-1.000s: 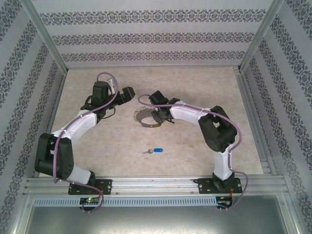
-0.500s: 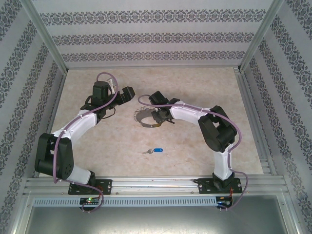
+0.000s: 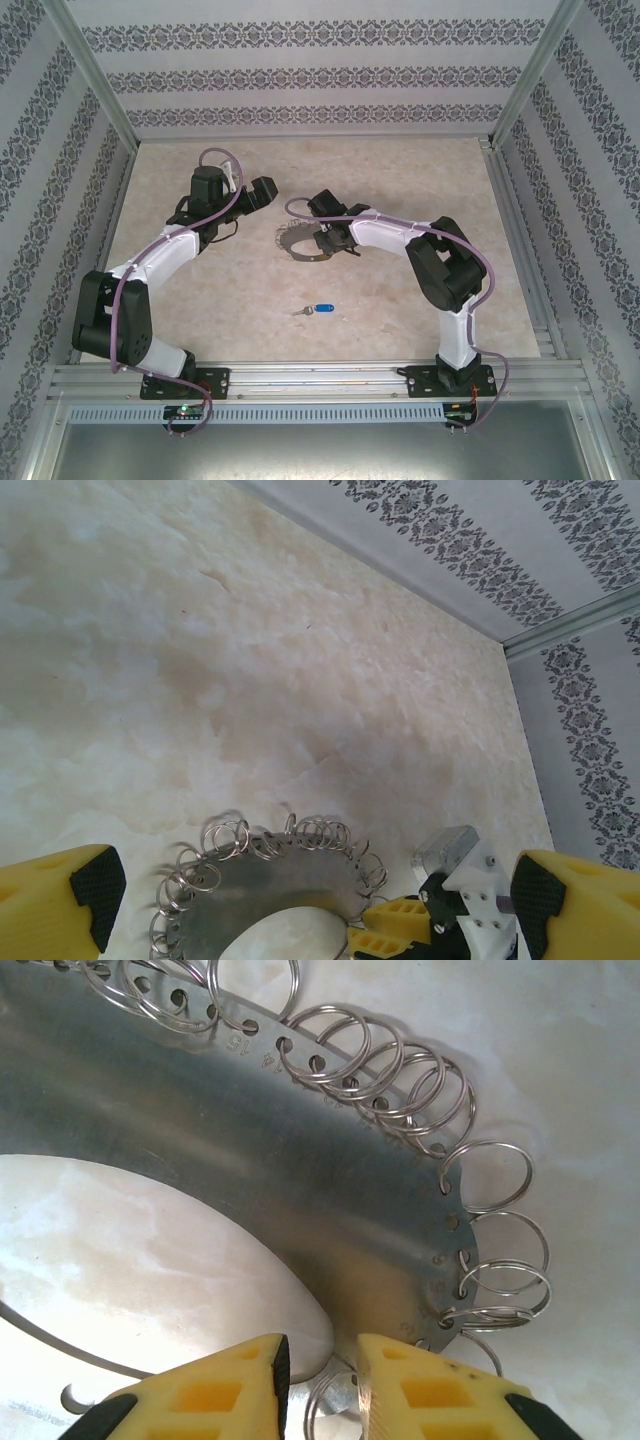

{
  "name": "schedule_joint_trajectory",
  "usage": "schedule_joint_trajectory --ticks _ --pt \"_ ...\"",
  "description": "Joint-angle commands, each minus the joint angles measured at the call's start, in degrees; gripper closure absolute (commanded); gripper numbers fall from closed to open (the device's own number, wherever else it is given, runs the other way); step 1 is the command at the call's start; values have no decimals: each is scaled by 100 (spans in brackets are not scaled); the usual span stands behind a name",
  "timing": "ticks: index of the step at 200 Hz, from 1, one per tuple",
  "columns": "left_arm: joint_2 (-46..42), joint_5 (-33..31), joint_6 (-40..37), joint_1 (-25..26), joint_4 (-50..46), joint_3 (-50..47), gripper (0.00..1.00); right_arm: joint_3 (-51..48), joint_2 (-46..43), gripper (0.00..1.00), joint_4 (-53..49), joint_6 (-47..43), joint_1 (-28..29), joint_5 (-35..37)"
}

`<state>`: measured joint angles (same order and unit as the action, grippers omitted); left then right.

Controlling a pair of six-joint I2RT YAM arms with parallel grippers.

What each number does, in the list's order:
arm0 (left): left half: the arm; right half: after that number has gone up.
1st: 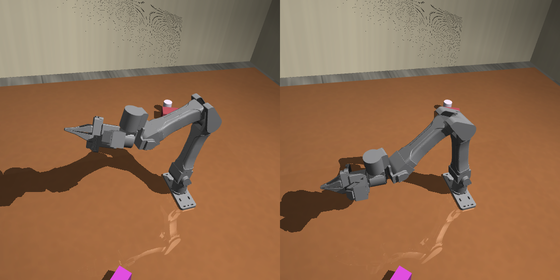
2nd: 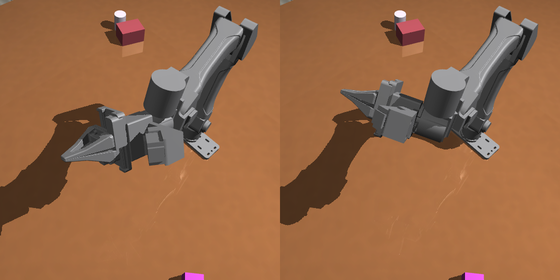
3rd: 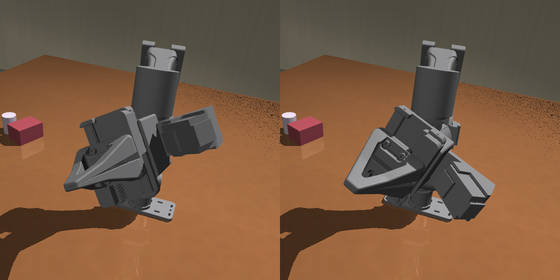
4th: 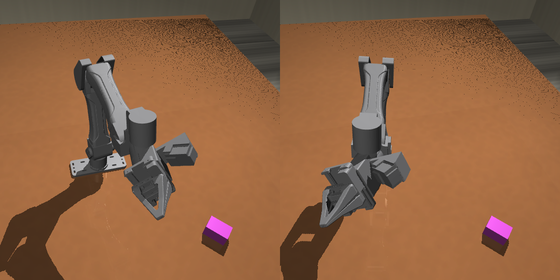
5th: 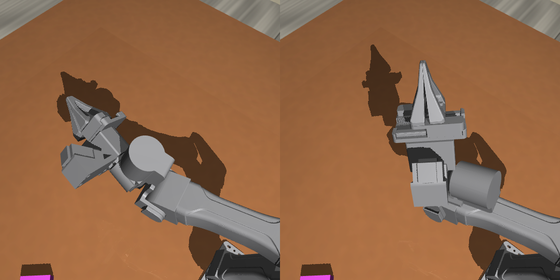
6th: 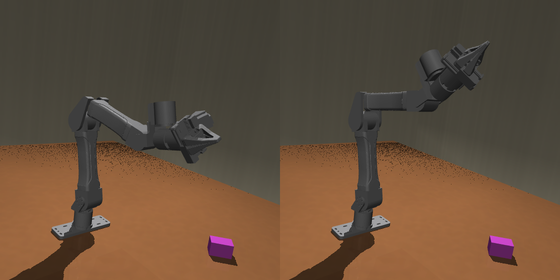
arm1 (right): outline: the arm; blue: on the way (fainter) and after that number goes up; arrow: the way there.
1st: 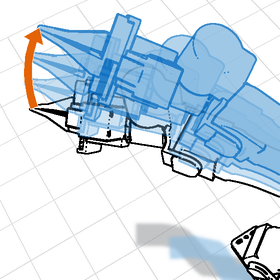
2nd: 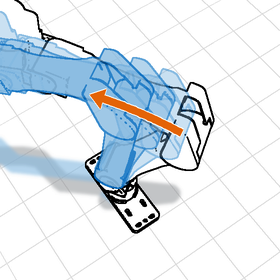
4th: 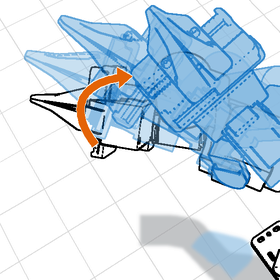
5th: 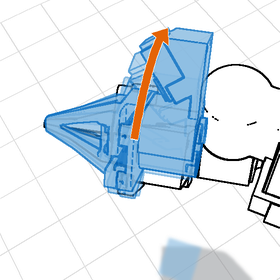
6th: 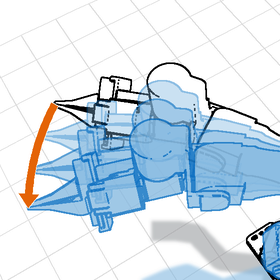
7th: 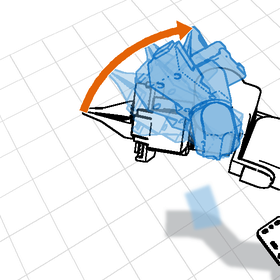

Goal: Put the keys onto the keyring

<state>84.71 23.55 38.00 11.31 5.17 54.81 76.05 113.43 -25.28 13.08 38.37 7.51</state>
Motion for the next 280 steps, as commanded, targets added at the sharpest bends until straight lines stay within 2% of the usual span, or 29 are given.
schedule_joint_trajectory --ticks 1,116,180,243,272,280 --pt "49 66 75 69 267 129 0 -124 22 74 -61 -42 -50 42" --pt "122 106 150 79 413 114 0 -389 -233 71 18 -117 -63 323" --pt "133 102 156 103 423 118 0 -390 -242 73 -34 -170 -52 558" --pt "175 104 166 148 432 136 0 -381 -255 84 -93 -181 -40 774" --pt "178 95 163 161 432 145 0 -354 -275 100 -100 -207 -42 833" --pt "176 87 144 170 432 157 0 -346 -298 100 -91 -234 -45 857"
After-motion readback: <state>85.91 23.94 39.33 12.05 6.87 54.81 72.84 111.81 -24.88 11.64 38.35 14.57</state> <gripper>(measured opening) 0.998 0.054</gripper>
